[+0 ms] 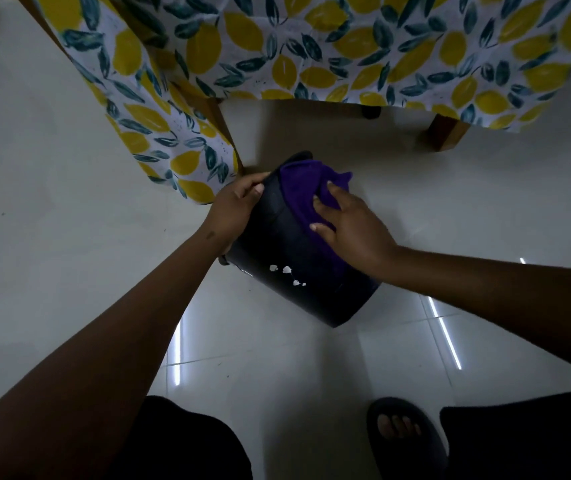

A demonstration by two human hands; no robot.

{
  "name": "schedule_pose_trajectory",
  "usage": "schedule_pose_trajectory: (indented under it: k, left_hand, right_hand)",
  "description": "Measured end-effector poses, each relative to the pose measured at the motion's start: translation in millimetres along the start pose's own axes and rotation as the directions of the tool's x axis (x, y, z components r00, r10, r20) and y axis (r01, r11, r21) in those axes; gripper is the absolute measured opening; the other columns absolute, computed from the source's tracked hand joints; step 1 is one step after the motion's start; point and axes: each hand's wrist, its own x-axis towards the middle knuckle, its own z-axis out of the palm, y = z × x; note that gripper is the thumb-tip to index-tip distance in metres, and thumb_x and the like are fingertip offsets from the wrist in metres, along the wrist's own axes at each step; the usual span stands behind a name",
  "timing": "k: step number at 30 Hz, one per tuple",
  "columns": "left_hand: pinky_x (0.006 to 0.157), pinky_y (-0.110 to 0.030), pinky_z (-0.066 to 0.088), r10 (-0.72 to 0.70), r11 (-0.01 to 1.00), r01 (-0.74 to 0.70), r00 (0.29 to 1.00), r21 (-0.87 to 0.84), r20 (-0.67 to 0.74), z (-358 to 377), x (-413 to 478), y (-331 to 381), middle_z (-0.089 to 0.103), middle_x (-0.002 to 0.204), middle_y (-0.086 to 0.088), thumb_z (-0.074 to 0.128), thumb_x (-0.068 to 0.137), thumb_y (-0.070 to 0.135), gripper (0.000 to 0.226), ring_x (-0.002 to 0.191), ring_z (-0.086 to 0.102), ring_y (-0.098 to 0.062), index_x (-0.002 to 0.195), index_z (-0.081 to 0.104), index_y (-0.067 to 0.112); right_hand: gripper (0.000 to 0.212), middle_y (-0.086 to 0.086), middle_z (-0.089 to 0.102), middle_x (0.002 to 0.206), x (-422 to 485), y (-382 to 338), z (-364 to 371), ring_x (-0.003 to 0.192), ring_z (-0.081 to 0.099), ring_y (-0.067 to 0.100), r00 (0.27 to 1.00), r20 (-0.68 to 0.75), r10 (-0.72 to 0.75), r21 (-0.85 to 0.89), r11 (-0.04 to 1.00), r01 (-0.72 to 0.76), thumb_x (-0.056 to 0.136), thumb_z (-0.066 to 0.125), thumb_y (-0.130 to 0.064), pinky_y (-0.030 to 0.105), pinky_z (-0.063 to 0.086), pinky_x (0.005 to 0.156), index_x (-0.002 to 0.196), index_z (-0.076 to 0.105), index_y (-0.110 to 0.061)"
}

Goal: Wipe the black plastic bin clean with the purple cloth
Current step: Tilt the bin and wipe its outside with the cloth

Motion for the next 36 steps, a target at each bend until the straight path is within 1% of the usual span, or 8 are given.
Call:
schedule_pose_trajectory:
  k: [4,9,13,18,24,26,31,36]
  left_hand:
    - [0.078,0.004,0.04,-0.006,1.0,0.006,1.0,-0.002,-0.022,5,3,3,0.061,0.118,0.005,0.042,0.104,0.015,0.033,0.109,0.056,-0.008,0.132,0.058,0.014]
    - [0.079,0.001,0.042,-0.007,1.0,0.006,0.999,-0.017,-0.038,5,0,2,0.061,0.113,0.008,0.044,0.103,0.016,0.031,0.104,0.056,-0.005,0.13,0.06,0.016]
    - [0.084,-0.004,0.042,-0.009,1.0,0.009,1.0,0.009,0.011,2,2,1,0.06,0.116,0.008,0.044,0.103,0.02,0.032,0.106,0.056,-0.005,0.132,0.058,0.017]
    - [0.095,-0.024,0.045,-0.026,0.999,0.027,0.999,-0.023,0.021,-1,0,-2,0.063,0.112,0.014,0.044,0.102,0.02,0.03,0.107,0.058,-0.005,0.126,0.061,0.027]
    - [0.098,-0.028,0.046,-0.058,0.997,0.06,0.997,-0.046,0.058,-11,-8,-9,0.064,0.117,0.011,0.045,0.102,0.021,0.027,0.111,0.058,-0.006,0.122,0.06,0.032]
    - [0.098,-0.028,0.046,-0.044,0.999,0.046,0.997,-0.019,0.061,-11,-7,-8,0.064,0.119,0.006,0.045,0.103,0.022,0.028,0.111,0.059,-0.008,0.126,0.059,0.027]
    - [0.09,-0.018,0.045,-0.001,1.0,0.0,0.999,0.026,0.035,-4,-1,-4,0.065,0.117,0.006,0.044,0.103,0.02,0.03,0.109,0.059,-0.009,0.129,0.059,0.02]
    - [0.098,-0.027,0.047,-0.011,1.0,0.01,0.999,0.003,0.051,-3,4,-6,0.064,0.124,0.0,0.043,0.103,0.018,0.032,0.116,0.058,-0.014,0.131,0.058,0.015]
  right_hand:
    - [0.045,0.017,0.031,0.151,1,10,-1,0.131,0.039,0.037,0.996,-0.027,0.08,0.087,0.993,-0.077,0.093,0.051,-0.038,0.036,0.032,0.108,0.135,0.048,-0.021]
    - [0.044,0.016,0.03,0.151,-22,4,9,0.133,0.034,0.042,0.999,-0.039,-0.001,0.034,0.999,0.002,0.091,0.052,-0.039,0.05,0.035,0.109,0.132,0.05,-0.022]
    - [0.043,0.014,0.033,0.15,4,10,1,0.132,0.039,0.035,0.998,-0.052,0.039,0.104,0.994,-0.033,0.091,0.054,-0.039,0.04,0.035,0.107,0.132,0.051,-0.025]
    - [0.042,0.01,0.032,0.151,0,23,-1,0.134,0.038,0.028,0.991,-0.023,0.129,0.146,0.981,-0.125,0.092,0.051,-0.04,0.034,0.032,0.108,0.133,0.05,-0.027]
    - [0.057,0.02,0.028,0.151,-19,5,12,0.132,0.035,0.042,0.999,-0.017,-0.04,-0.024,0.999,0.039,0.088,0.052,-0.049,0.048,0.034,0.109,0.134,0.047,-0.016]
    - [0.06,0.02,0.028,0.151,-11,5,8,0.131,0.036,0.042,0.998,-0.014,-0.056,-0.036,0.998,0.055,0.087,0.051,-0.052,0.047,0.034,0.108,0.135,0.046,-0.016]
    - [0.049,0.015,0.033,0.15,7,18,-2,0.13,0.042,0.033,0.996,-0.018,0.093,0.055,0.994,-0.092,0.091,0.05,-0.046,0.038,0.037,0.105,0.134,0.048,-0.023]
    - [0.041,0.015,0.029,0.152,-36,5,17,0.132,0.035,0.044,0.987,-0.048,-0.153,-0.076,0.986,0.149,0.091,0.054,-0.03,0.047,0.034,0.108,0.131,0.051,-0.021]
